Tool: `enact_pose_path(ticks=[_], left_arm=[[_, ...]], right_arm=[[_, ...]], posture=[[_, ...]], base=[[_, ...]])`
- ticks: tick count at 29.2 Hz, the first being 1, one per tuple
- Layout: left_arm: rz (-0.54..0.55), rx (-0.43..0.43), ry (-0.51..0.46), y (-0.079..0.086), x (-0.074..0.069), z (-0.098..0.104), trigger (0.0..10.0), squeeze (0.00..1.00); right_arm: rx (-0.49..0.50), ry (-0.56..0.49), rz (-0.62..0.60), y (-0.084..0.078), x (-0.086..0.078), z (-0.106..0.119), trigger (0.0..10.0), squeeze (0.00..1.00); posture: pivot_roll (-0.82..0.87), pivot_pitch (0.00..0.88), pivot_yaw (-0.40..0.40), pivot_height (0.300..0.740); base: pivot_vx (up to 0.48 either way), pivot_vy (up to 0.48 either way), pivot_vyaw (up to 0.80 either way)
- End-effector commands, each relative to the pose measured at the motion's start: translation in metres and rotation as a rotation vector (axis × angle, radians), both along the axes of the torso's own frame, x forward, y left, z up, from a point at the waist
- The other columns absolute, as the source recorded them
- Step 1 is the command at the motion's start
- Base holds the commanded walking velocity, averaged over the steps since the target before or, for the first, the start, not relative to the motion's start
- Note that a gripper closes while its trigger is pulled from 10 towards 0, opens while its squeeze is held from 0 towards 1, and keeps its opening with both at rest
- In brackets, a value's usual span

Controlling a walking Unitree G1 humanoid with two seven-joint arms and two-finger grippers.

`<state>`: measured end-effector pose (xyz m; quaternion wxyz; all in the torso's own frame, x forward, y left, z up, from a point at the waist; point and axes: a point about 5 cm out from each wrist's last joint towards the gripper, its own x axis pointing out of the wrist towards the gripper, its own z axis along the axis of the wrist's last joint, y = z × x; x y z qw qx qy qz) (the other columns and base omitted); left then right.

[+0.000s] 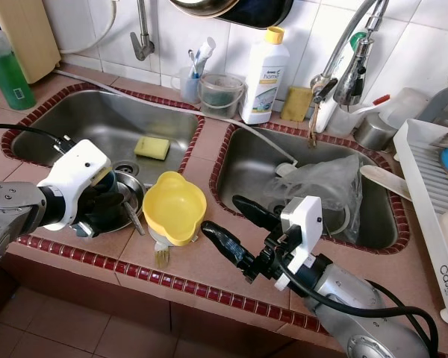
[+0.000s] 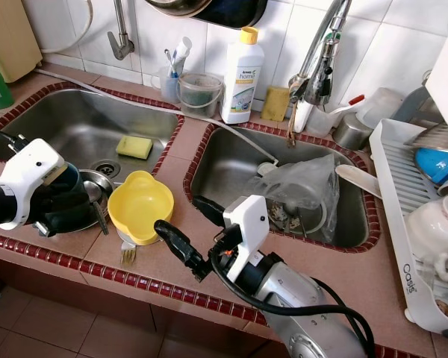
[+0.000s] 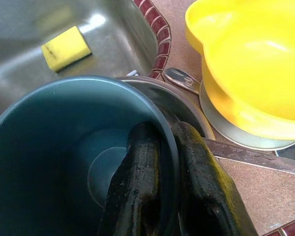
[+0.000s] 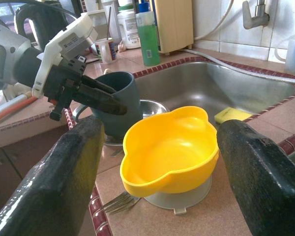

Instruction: Kitchen organization

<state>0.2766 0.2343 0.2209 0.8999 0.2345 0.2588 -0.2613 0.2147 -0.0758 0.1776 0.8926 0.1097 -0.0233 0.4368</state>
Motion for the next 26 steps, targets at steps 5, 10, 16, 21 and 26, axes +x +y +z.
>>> enact_pose_path(ticks=[5, 10, 16, 21, 26], left_arm=[[-0.010, 0.014, 0.005, 0.000, -0.001, 0.000, 0.0, 0.00], [-0.013, 0.001, 0.001, -0.001, -0.001, 0.002, 0.0, 0.00], [-0.028, -0.045, -0.011, -0.005, -0.001, 0.009, 0.0, 0.00], [-0.040, -0.103, -0.038, -0.008, 0.000, 0.020, 0.0, 0.00], [-0.039, -0.113, -0.062, -0.007, 0.002, 0.027, 0.0, 0.00]], right_arm=[[0.001, -0.011, 0.002, -0.001, -0.002, 0.004, 10.0, 0.00], [-0.001, -0.011, 0.000, -0.001, -0.002, 0.004, 10.0, 0.00], [-0.001, -0.011, 0.000, -0.001, -0.002, 0.004, 10.0, 0.00], [-0.001, -0.012, 0.001, -0.001, -0.001, 0.004, 10.0, 0.00], [-0.001, -0.013, 0.004, -0.001, 0.000, 0.004, 10.0, 0.00]], posture=[[0.09, 0.072, -0.079, 0.740], [0.09, 0.072, -0.080, 0.740], [0.09, 0.068, -0.081, 0.740], [0.10, 0.063, -0.084, 0.740], [0.10, 0.062, -0.086, 0.740]], base=[[0.000, 0.000, 0.00], [0.000, 0.000, 0.00], [0.000, 0.000, 0.00], [0.000, 0.000, 0.00], [0.000, 0.000, 0.00]])
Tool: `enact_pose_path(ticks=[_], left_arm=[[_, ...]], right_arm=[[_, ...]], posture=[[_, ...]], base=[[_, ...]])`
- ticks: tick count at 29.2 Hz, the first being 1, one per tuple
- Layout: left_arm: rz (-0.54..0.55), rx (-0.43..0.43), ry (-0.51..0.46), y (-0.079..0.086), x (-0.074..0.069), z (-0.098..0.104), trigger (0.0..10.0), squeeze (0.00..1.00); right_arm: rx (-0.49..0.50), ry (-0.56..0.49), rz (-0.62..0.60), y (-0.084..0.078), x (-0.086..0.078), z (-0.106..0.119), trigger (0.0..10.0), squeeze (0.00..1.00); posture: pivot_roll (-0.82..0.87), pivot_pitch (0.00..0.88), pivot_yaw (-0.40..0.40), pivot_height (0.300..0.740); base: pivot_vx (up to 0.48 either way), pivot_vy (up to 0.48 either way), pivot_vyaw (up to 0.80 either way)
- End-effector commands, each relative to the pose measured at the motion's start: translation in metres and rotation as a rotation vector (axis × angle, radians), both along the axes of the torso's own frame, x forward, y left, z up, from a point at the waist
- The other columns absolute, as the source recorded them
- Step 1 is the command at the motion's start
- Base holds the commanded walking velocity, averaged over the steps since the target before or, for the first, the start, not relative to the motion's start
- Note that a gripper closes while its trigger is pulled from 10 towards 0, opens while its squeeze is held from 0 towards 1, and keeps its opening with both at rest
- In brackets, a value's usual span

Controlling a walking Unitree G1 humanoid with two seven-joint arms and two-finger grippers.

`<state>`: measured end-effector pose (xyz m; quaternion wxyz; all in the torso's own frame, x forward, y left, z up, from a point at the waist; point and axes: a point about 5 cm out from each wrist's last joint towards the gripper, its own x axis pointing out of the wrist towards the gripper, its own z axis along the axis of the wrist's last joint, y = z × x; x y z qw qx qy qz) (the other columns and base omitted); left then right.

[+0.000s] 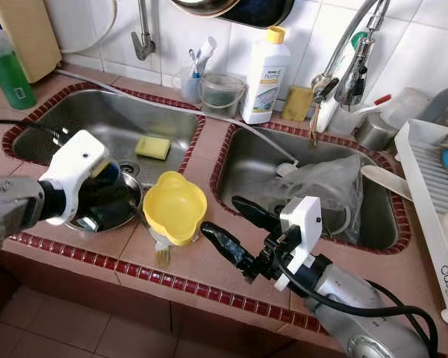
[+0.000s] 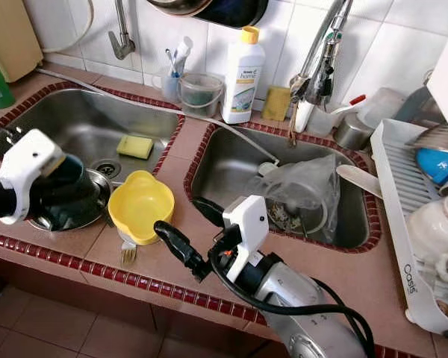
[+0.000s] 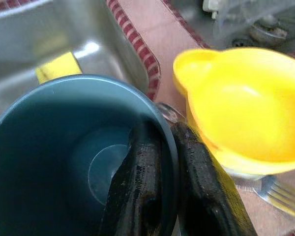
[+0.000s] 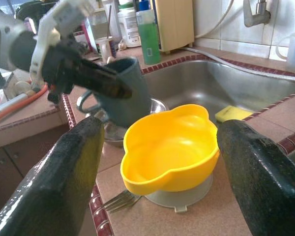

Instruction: Kitchen organization

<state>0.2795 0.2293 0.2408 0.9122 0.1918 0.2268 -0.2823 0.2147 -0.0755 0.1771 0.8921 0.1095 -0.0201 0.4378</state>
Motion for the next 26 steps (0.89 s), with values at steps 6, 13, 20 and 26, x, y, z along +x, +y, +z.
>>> enact_pose_path(ticks=[6, 13, 20, 26], left_arm=[[0.009, -0.001, -0.051, 0.003, 0.002, 0.013, 0.0, 0.00], [0.043, -0.019, -0.095, 0.009, 0.007, 0.022, 0.0, 0.00], [0.051, -0.016, -0.092, 0.010, 0.008, 0.018, 0.0, 0.00], [0.048, 0.017, -0.052, 0.010, 0.007, 0.008, 10.0, 0.00]], right_arm=[[0.004, -0.019, 0.001, -0.001, 0.000, 0.005, 10.0, 0.00], [0.006, -0.023, 0.002, -0.001, 0.002, 0.005, 10.0, 0.00], [0.003, -0.025, 0.007, -0.001, 0.003, 0.006, 10.0, 0.00], [0.003, -0.029, 0.010, 0.000, 0.003, 0.006, 10.0, 0.00]], posture=[[0.10, 0.058, -0.087, 0.740], [0.10, 0.049, -0.092, 0.740], [0.10, 0.045, -0.096, 0.740], [0.10, 0.042, -0.097, 0.740]], base=[[0.000, 0.000, 0.00], [0.000, 0.000, 0.00], [0.000, 0.000, 0.00], [0.000, 0.000, 0.00]])
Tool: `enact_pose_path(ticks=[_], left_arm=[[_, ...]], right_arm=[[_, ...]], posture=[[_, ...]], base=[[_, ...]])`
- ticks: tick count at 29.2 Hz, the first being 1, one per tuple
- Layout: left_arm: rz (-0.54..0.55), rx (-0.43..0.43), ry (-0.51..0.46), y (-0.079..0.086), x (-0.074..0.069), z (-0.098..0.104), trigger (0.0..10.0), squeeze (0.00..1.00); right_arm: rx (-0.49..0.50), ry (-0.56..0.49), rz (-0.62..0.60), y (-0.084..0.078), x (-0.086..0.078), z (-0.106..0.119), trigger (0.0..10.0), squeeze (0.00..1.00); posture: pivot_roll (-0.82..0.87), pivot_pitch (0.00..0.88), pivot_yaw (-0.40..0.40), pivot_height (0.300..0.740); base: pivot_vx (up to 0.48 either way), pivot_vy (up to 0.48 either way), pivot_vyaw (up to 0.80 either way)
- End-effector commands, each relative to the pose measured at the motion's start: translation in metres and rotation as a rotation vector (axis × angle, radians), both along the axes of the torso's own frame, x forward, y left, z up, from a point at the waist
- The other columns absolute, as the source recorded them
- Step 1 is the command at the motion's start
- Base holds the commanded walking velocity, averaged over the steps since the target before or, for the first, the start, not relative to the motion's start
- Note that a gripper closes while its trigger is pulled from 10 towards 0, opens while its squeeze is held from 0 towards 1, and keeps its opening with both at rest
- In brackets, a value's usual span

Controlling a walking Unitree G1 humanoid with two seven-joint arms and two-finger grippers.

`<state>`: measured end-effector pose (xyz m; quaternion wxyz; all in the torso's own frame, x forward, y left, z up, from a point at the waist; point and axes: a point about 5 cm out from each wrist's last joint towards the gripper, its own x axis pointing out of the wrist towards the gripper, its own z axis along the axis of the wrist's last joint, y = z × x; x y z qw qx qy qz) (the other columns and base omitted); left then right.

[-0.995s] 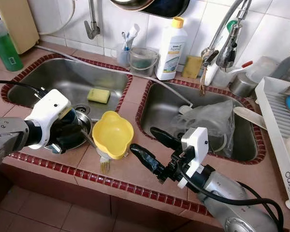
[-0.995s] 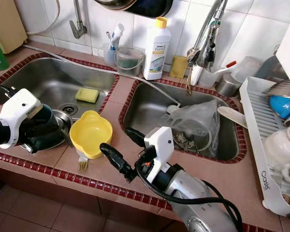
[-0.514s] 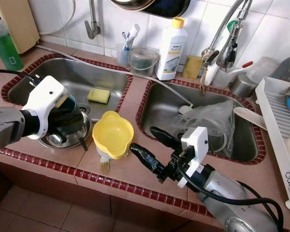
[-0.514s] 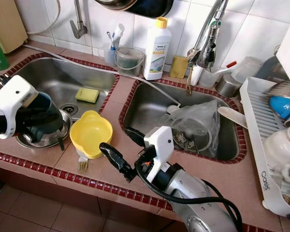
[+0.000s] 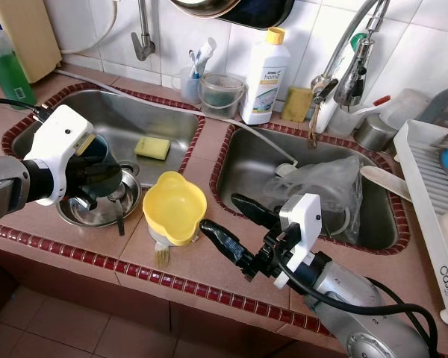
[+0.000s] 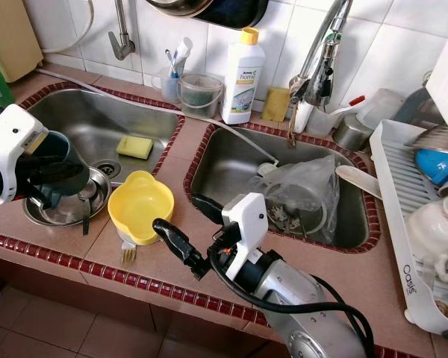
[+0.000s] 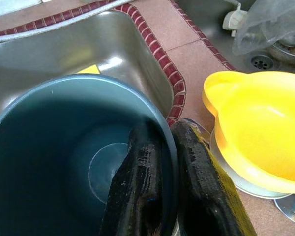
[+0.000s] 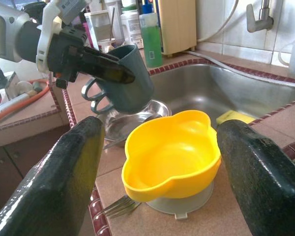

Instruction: Kitchen organization

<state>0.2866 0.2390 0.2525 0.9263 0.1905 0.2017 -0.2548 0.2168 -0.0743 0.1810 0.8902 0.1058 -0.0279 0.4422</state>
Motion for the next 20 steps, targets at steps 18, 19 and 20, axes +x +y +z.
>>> enact_pose_path(ticks=[18, 19, 20], left_arm=[[-0.084, 0.179, 0.133, 0.002, -0.014, -0.024, 10.0, 0.00], [-0.095, 0.182, 0.142, 0.001, -0.016, -0.023, 10.0, 0.00], [-0.111, 0.186, 0.151, 0.001, -0.018, -0.023, 10.0, 0.00]], right_arm=[[0.005, -0.010, -0.004, -0.002, 0.001, 0.003, 10.0, 0.00], [0.005, -0.010, -0.004, -0.001, 0.001, 0.003, 10.0, 0.00], [0.006, -0.009, -0.003, -0.001, 0.001, 0.003, 10.0, 0.00]], posture=[[0.10, 0.053, -0.091, 0.740], [0.10, 0.053, -0.091, 0.740], [0.10, 0.053, -0.091, 0.740]], base=[[0.000, 0.000, 0.00], [0.000, 0.000, 0.00], [0.000, 0.000, 0.00]])
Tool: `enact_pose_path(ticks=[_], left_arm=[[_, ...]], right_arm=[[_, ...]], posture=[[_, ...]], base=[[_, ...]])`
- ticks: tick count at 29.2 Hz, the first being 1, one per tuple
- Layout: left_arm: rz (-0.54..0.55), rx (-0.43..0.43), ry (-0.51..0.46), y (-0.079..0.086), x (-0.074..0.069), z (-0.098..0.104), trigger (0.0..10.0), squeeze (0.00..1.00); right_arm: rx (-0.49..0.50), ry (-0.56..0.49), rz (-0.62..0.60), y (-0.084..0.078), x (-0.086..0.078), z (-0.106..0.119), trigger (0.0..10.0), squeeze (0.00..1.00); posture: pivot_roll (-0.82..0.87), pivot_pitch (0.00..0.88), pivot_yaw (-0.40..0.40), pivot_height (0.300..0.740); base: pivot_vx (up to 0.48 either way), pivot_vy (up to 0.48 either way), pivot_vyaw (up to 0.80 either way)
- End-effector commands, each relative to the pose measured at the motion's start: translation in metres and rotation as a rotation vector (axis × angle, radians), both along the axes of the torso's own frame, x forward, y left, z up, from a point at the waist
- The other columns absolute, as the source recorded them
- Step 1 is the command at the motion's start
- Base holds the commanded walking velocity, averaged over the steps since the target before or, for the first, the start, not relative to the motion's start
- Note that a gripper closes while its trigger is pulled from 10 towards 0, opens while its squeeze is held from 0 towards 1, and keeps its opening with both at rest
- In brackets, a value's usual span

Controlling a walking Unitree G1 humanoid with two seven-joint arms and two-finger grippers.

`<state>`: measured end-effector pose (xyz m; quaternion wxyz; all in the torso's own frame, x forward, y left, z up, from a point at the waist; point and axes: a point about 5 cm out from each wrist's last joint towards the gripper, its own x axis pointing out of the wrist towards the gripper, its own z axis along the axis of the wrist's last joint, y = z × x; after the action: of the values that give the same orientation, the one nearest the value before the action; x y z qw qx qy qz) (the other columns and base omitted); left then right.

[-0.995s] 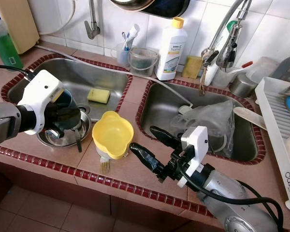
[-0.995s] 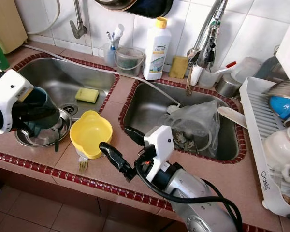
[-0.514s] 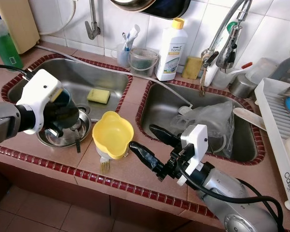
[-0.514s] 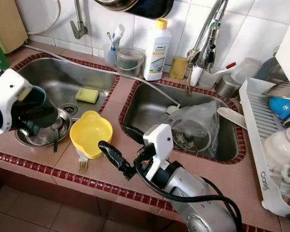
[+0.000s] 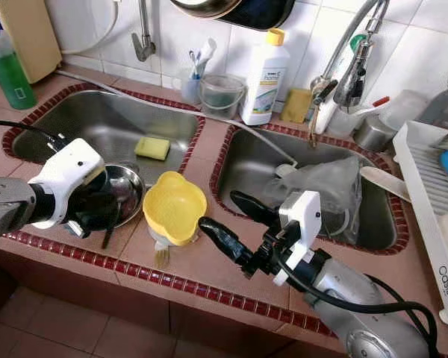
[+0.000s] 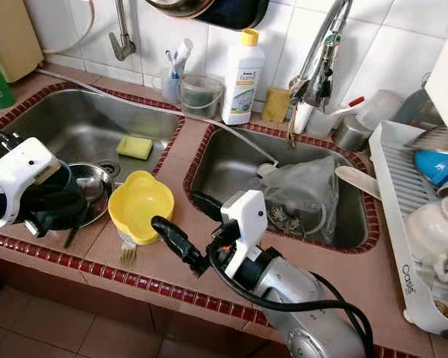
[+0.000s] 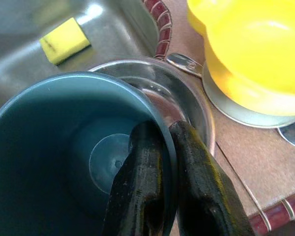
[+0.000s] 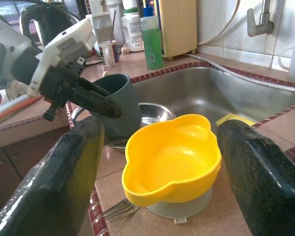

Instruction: Kitchen organization

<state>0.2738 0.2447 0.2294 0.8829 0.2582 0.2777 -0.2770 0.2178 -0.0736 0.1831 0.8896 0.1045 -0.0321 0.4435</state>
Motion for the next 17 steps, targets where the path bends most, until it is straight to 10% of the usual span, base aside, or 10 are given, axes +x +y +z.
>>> enact_pose_path(ticks=[1, 17], left_arm=[[-0.066, 0.018, 0.030, -0.005, -0.007, 0.000, 10.0, 0.00], [-0.111, 0.049, 0.067, 0.001, -0.015, 0.012, 10.0, 0.00]], right_arm=[[0.005, -0.001, -0.004, -0.002, 0.000, 0.001, 10.0, 0.00], [0.006, -0.003, 0.002, -0.001, 0.002, 0.001, 10.0, 0.00]], posture=[[0.10, 0.053, -0.089, 0.740], [0.11, 0.050, -0.091, 0.740]], base=[[0.000, 0.000, 0.00], [0.000, 0.000, 0.00]])
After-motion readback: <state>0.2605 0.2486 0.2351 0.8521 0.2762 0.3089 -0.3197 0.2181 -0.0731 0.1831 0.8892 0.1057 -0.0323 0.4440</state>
